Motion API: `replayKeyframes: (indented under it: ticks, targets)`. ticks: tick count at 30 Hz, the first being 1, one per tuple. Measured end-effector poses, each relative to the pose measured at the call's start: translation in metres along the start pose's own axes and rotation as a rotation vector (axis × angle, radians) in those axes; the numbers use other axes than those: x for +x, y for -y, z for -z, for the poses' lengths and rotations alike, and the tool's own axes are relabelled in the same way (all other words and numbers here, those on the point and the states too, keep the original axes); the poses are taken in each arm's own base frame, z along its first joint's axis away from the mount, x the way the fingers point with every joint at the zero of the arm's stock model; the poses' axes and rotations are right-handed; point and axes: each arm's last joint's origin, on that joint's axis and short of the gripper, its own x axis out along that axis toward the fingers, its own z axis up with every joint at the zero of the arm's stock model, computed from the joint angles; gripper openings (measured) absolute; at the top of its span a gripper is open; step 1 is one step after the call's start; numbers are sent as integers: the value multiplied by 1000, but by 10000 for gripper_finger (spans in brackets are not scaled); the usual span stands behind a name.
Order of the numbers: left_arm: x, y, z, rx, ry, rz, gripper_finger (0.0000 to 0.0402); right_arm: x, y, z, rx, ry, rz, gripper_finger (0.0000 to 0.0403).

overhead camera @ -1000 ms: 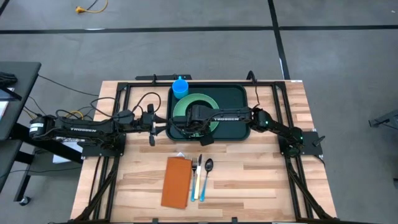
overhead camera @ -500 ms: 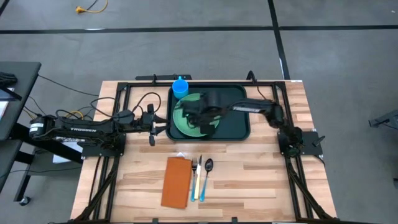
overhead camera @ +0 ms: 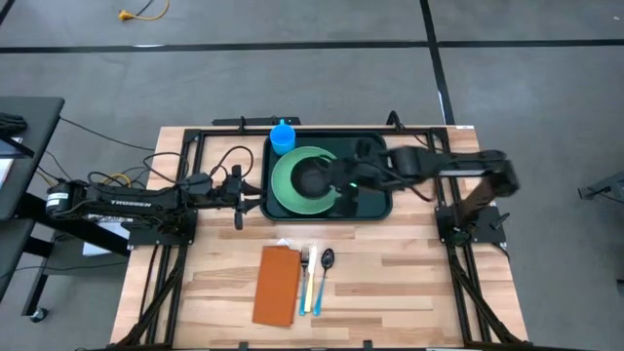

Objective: Set up tray
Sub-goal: Put the orange table napkin to the right side of the light green plate on the black serving tray

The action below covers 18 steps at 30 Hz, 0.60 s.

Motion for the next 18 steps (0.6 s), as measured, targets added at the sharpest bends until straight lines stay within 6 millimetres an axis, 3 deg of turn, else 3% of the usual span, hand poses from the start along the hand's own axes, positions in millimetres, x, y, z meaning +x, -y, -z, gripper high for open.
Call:
replayKeyframes:
  ticks: [9,18]
  targets:
    - [-2,13,8,-74,-6,49,98,18,-4,105,220,324,114,83]
    - [1,32,13,-135,-1,-19,98,25,4,177,320,816,209,83]
